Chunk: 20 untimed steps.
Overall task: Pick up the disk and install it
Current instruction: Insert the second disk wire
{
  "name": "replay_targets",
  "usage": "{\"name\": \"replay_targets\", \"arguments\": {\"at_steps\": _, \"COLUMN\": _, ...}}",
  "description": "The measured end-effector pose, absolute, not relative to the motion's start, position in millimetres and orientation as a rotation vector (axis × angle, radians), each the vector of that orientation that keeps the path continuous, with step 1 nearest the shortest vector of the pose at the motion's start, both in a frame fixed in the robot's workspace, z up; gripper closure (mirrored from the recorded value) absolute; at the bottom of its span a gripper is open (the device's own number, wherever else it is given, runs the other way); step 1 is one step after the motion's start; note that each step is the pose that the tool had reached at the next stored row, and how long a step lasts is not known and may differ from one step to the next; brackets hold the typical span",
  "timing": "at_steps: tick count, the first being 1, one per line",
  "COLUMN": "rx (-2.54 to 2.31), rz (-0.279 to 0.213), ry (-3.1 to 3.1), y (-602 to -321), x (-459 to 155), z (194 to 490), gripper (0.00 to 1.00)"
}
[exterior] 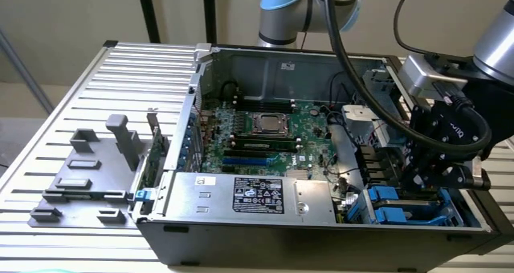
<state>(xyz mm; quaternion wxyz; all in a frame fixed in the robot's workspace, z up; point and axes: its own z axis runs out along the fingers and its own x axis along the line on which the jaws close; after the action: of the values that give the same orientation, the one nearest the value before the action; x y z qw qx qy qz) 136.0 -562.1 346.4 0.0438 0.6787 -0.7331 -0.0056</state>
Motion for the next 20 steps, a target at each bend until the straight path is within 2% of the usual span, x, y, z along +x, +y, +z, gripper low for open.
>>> {"name": "replay_targets", "arguments": {"at_steps": 20, "rx": 2.090, "rz": -0.049, "ry": -2.256, "y": -566.5, "x": 137.9, "z": 344.2, "gripper": 0.84}}
